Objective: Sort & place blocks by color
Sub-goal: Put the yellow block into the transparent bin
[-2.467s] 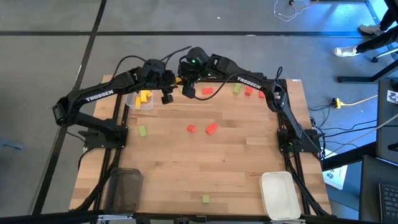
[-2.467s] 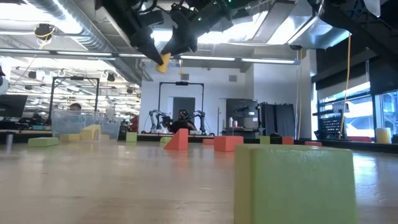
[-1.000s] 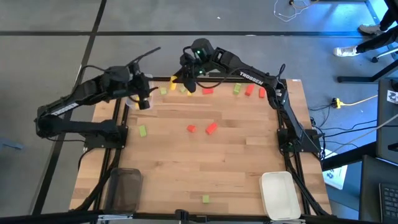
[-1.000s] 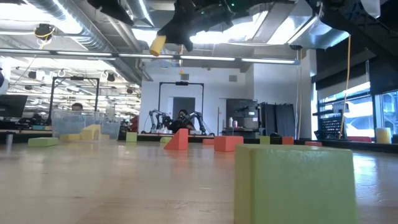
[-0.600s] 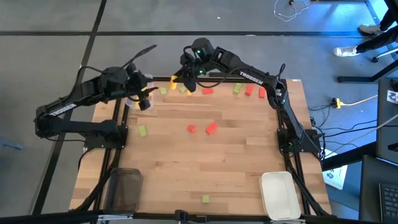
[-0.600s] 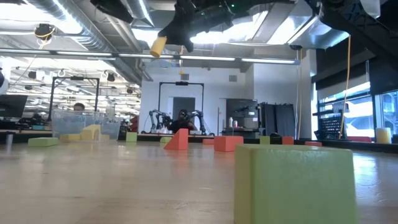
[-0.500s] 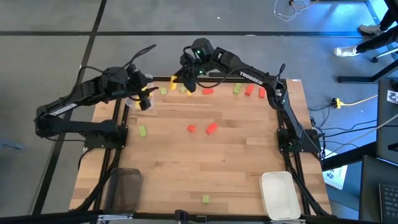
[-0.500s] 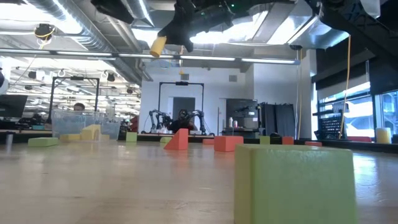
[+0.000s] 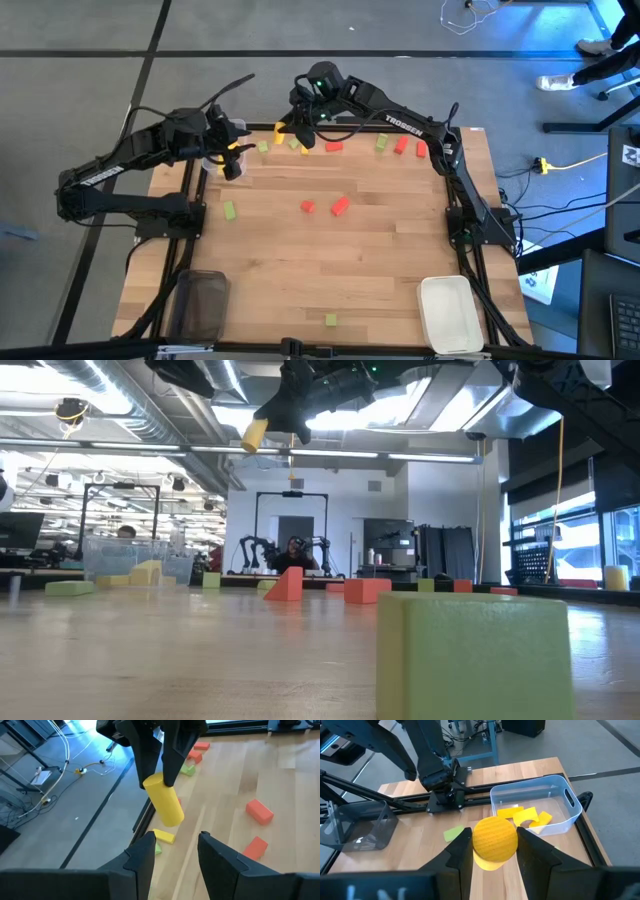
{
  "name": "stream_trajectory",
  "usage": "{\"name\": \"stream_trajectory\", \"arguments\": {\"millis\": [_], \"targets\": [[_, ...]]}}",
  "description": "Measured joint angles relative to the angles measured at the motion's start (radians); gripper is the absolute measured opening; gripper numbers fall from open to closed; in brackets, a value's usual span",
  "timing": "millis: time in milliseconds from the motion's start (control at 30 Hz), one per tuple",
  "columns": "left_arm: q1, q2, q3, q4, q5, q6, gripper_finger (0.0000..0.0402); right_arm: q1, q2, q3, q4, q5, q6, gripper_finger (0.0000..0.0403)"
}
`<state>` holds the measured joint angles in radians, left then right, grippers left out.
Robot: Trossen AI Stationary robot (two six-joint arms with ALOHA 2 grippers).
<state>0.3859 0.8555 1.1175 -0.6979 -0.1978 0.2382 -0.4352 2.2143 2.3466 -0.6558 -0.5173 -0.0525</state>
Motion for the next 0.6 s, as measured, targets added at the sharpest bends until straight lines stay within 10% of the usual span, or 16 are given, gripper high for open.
{"name": "stream_trajectory", "arguments": {"millis": [600], "targets": [[0.0,0.003,0.0,-0.065,-0.007,0.0,0.0137,0.0,0.0,0.0,0.0,-0.061,-0.006,0.0119]]}}
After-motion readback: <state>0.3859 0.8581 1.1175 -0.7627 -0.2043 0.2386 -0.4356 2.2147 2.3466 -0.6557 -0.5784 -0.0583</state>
